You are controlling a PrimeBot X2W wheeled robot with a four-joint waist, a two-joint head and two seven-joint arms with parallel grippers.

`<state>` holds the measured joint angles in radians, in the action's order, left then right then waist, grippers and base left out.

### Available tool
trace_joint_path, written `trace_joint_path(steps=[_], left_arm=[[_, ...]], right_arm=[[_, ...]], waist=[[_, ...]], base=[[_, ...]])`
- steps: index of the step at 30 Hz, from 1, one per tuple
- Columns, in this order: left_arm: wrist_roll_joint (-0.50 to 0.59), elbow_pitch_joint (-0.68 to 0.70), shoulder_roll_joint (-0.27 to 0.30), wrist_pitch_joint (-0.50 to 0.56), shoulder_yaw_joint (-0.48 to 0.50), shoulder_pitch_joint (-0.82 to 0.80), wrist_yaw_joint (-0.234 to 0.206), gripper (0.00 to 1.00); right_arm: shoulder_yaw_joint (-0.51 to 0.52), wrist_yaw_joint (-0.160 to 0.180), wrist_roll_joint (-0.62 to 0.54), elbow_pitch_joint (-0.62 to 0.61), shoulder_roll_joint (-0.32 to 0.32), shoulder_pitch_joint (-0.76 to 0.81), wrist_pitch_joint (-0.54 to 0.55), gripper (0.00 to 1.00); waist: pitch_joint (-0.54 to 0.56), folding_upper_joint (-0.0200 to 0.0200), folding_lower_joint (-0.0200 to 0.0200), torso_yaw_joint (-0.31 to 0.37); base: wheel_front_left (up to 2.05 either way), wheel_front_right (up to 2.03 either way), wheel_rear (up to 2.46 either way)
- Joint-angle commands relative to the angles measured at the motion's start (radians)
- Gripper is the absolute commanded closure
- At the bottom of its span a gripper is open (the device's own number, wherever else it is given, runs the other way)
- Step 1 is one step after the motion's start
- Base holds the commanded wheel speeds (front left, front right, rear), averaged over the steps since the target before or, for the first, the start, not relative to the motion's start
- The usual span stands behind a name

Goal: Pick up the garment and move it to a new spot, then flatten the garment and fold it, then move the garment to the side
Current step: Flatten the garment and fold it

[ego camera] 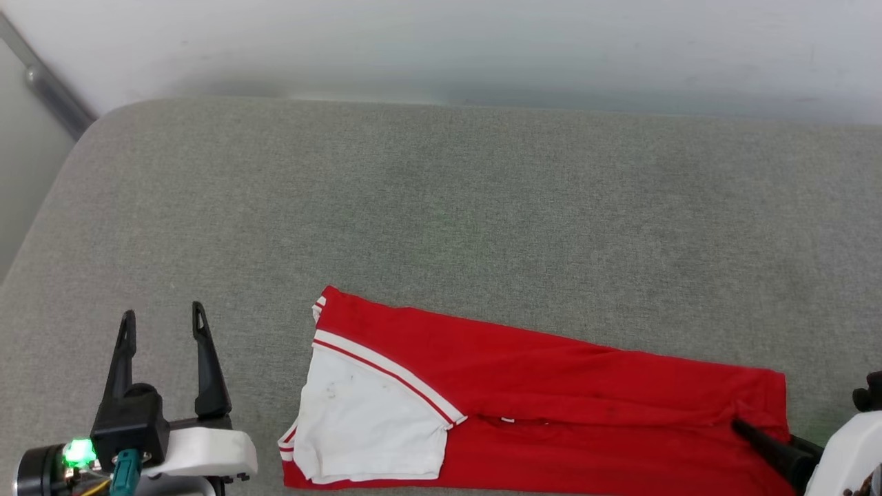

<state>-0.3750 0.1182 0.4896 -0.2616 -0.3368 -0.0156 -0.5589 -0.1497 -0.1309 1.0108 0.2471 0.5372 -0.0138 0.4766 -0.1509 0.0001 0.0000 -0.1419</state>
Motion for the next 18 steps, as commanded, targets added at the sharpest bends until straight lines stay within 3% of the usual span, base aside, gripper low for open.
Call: trace_joint_path(steps=[1,11,12,13,14,18], left_arm=[[0.024,0.008,-0.026,-0.004,0.026,0.023,0.010,0.00],[0.199,0.014,-0.247,-0.004,0.212,0.136,0.150,0.00],[0.212,0.016,-0.263,-0.004,0.224,0.142,0.162,0.00],[0.229,0.012,-0.274,-0.004,0.230,0.152,0.175,0.00],[0.242,0.010,-0.287,-0.004,0.236,0.157,0.185,0.00],[0.297,-0.007,-0.315,-0.004,0.246,0.171,0.219,0.00]], right_arm=[[-0.012,0.000,-0.003,0.014,-0.019,0.020,0.016,0.00],[-0.058,0.000,0.031,0.067,-0.136,-0.005,0.033,0.00],[-0.060,0.000,0.031,0.071,-0.139,-0.009,0.028,0.07],[-0.058,0.000,0.029,0.075,-0.141,-0.016,0.019,0.60],[-0.058,0.000,0.028,0.080,-0.140,-0.022,0.017,0.97],[-0.048,0.001,0.021,0.085,-0.124,-0.043,-0.010,1.00]], waist=[[-0.001,-0.0001,0.0000,-0.002],[0.000,-0.0001,0.0000,-0.012],[0.002,-0.0001,0.0000,-0.013],[0.004,-0.0001,0.0000,-0.014],[0.006,-0.0001,0.0000,-0.015],[0.018,-0.0001,0.0000,-0.015]], base=[[0.00,0.00,0.00],[0.00,0.00,0.00],[0.00,0.00,0.00],[0.00,0.00,0.00],[0.00,0.00,0.00],[0.00,0.00,0.00]])
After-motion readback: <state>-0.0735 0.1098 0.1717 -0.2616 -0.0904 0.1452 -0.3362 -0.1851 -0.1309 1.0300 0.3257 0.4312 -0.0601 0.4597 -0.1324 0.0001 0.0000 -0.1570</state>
